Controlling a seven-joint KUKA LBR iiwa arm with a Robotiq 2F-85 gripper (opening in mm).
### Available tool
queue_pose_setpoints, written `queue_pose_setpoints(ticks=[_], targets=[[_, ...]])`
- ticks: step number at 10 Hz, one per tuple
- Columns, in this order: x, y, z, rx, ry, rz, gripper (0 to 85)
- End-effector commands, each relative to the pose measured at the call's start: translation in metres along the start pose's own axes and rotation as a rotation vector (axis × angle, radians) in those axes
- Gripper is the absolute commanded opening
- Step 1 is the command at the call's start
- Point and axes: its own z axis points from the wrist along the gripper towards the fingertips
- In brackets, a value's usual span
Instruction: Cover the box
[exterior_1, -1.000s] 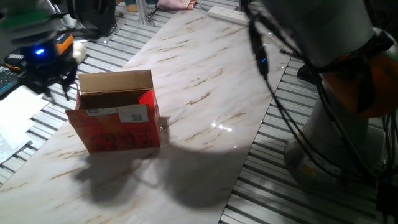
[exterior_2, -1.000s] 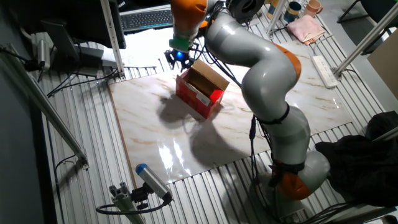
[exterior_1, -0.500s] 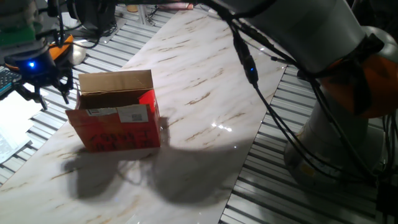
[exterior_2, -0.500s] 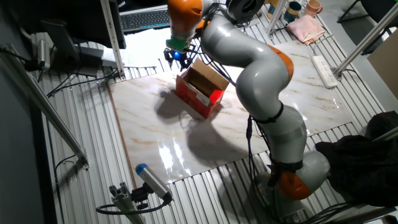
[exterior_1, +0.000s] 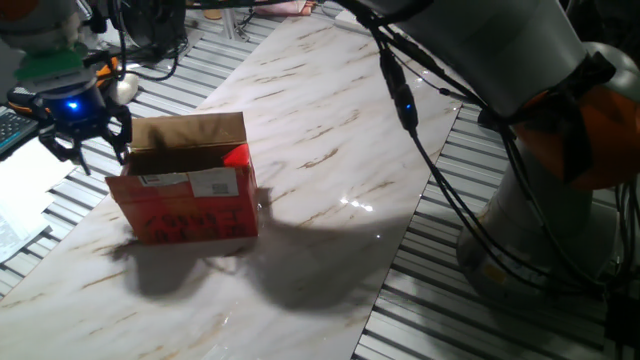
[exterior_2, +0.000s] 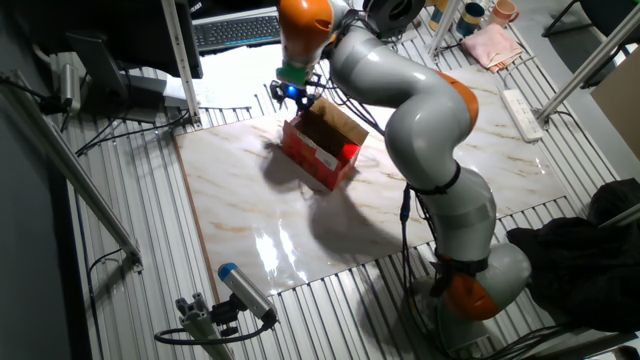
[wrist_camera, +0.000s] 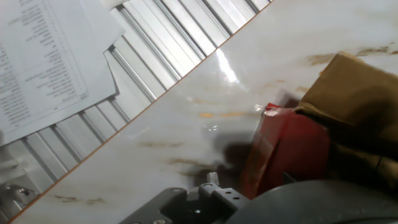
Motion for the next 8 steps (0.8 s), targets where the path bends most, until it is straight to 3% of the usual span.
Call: queue_pose_setpoints(ticks=[1,4,8], targets=[[-0.001,-0.005,-0.001,0.002,-0.002,-0.008,51.0],[0.001,-0.011,-0.006,0.017,-0.014,-0.016,51.0],[-0.003,-0.01,0.007,0.019,-0.029,-0.017,51.0]])
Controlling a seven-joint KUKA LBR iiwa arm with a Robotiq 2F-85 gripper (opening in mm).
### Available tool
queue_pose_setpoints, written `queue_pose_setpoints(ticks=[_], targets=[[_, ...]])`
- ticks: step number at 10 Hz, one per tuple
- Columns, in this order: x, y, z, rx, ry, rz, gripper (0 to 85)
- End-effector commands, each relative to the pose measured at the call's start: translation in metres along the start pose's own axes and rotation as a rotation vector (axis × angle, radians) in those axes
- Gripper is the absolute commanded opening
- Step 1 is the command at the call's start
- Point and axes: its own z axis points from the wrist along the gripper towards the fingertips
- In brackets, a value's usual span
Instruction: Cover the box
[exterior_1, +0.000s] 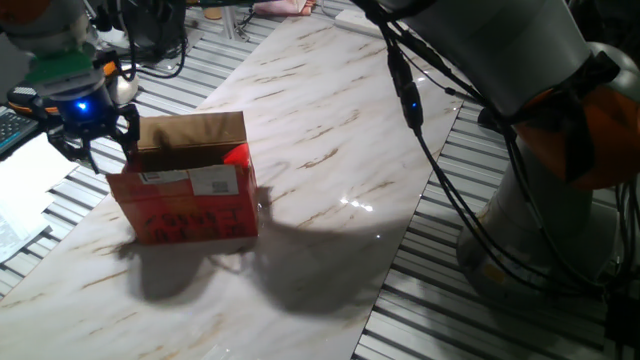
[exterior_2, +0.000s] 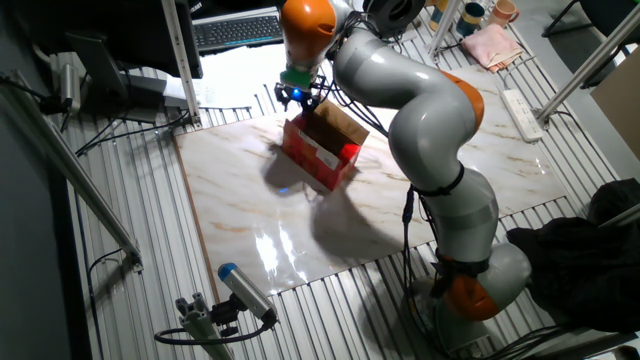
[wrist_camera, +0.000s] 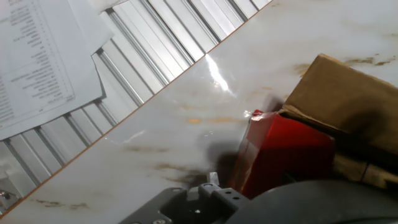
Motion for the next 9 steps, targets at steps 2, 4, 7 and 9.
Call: queue_pose_setpoints(ticks=[2,4,7,9], targets=[[-0.001,0.0,0.006,-0.011,0.001,0.0,51.0],[-0.003,0.002,0.015,-0.015,-0.005,-0.005,51.0],[-0.002,0.005,0.024,-0.019,-0.012,-0.01,51.0],[0.0,0.006,0.026,-0.014,-0.018,-0.016,51.0]])
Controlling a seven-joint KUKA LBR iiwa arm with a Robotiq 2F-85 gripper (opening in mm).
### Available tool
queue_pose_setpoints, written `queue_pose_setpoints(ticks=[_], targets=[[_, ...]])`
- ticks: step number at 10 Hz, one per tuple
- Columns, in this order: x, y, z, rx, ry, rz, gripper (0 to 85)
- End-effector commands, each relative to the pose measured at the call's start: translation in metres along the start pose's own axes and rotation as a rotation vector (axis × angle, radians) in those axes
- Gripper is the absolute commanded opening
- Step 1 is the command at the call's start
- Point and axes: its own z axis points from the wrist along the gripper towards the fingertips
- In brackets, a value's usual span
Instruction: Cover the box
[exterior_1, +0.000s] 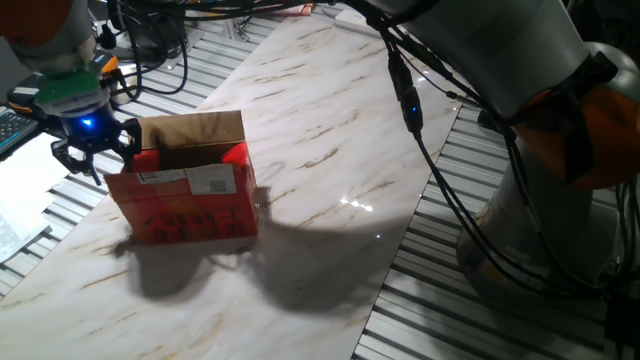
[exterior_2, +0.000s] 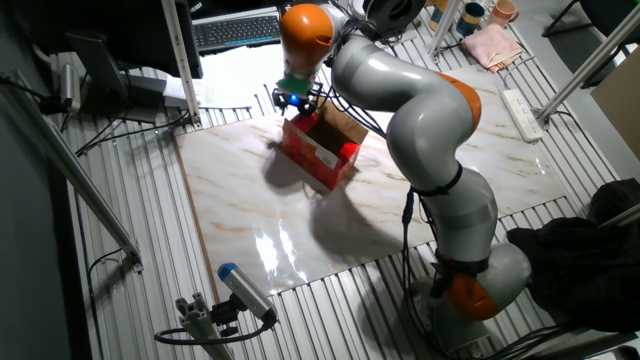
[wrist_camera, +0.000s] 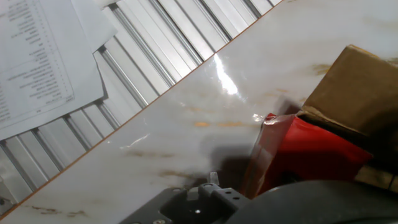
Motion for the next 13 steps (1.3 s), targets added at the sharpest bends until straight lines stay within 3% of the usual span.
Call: queue_pose_setpoints(ticks=[1,2,3,4,7,10,11,12,13], targets=[[0.0,0.0,0.0001,-0.003,0.001,-0.011,51.0],[0.0001,0.0,0.0005,-0.012,0.003,-0.023,34.0],[0.0001,-0.0003,0.0009,-0.019,0.004,-0.047,34.0],[-0.0001,-0.0012,0.0015,-0.016,0.001,-0.061,17.0],[0.0008,-0.0006,0.0031,0.012,-0.016,-0.076,17.0],[0.0011,-0.0003,0.0031,0.01,-0.016,-0.078,17.0],[0.0011,-0.0005,0.0025,0.006,-0.003,-0.071,34.0],[0.0013,-0.0006,0.0013,0.007,0.001,-0.066,34.0],[0.0012,-0.0004,0.001,0.01,-0.003,-0.061,51.0]])
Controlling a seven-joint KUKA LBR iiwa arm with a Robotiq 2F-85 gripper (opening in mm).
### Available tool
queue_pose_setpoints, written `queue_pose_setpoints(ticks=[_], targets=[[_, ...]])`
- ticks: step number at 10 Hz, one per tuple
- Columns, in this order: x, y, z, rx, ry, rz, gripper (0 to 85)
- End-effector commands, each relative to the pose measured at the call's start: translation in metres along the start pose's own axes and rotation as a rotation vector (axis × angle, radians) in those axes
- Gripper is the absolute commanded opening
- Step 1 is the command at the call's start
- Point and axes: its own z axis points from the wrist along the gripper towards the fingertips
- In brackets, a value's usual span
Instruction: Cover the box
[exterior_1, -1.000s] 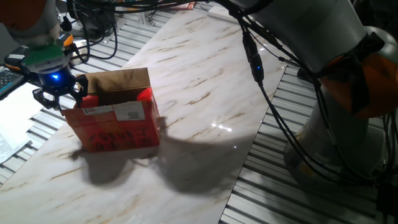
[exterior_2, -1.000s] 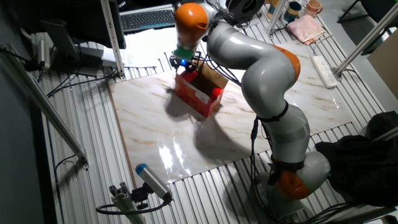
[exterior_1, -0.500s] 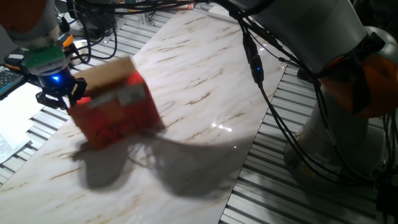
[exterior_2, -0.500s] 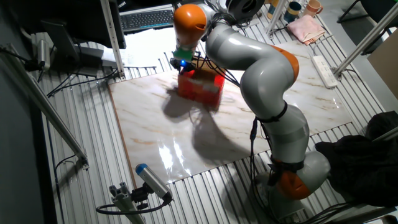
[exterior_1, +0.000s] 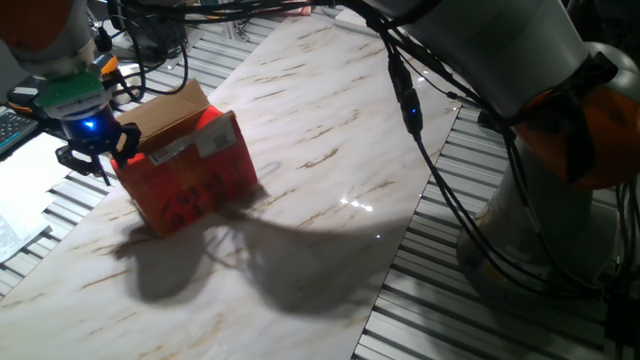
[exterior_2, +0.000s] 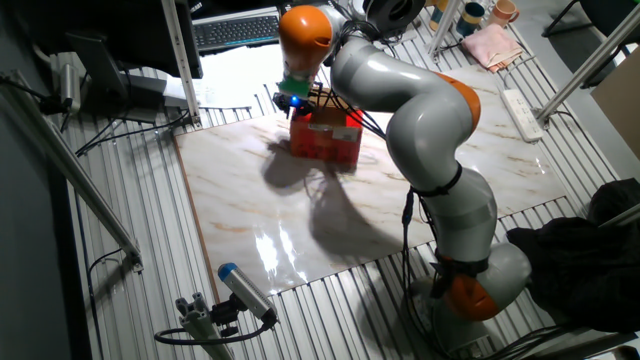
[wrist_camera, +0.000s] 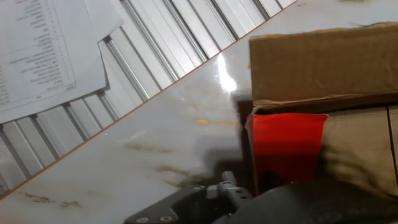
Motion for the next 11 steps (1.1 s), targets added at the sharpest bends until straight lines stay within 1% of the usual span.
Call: queue_pose_setpoints(ticks=[1,2,4,7,8,11], targets=[[-0.0001,0.0005,0.0,0.002,-0.003,0.0,51.0],[-0.0002,0.0003,0.0006,-0.004,0.005,0.001,51.0],[-0.0001,-0.0003,0.0018,-0.009,0.009,-0.001,51.0],[0.0015,-0.0001,0.0046,-0.01,0.007,-0.004,51.0],[0.0031,-0.0009,0.0075,-0.004,0.0,-0.01,51.0],[0.0037,-0.0021,0.0082,-0.001,-0.003,-0.027,51.0]])
